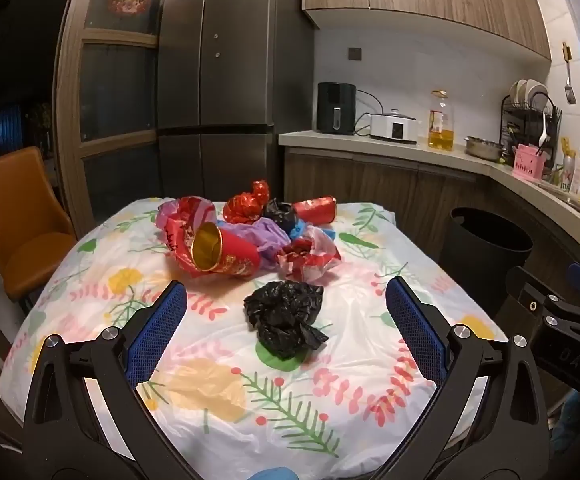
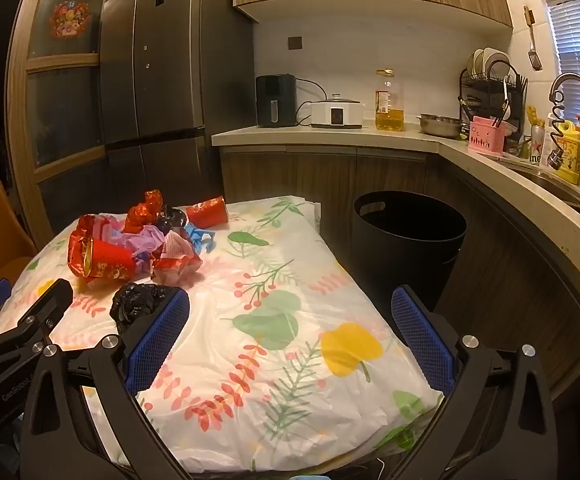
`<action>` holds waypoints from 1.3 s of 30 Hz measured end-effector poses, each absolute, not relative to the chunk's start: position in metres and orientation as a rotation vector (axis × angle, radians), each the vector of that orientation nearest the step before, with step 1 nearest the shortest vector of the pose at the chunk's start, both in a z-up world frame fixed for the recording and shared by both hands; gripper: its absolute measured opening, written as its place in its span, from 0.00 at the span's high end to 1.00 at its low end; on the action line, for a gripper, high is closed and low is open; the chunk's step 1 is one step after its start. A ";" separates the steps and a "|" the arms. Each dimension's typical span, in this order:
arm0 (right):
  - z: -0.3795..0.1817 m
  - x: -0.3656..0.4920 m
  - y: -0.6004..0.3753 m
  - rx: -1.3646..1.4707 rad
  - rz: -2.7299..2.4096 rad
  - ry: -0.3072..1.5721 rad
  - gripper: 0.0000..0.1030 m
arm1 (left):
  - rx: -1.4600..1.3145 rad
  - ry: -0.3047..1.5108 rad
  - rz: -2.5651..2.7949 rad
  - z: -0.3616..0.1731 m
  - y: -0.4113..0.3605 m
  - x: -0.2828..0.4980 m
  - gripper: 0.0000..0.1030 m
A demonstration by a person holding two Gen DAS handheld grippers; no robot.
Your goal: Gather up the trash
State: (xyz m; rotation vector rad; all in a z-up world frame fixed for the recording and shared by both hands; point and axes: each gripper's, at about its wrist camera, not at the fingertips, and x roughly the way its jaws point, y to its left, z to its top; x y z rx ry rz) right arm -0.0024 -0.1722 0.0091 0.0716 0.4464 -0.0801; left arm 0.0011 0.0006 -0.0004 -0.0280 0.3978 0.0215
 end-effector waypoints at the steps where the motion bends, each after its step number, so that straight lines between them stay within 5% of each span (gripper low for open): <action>1: 0.009 -0.002 -0.173 0.071 -0.080 0.448 0.05 | -0.028 0.401 0.022 0.000 0.001 0.002 0.05; 39: 0.011 -0.003 -0.176 0.083 -0.090 0.441 0.05 | -0.013 0.384 0.014 0.002 -0.002 -0.001 0.05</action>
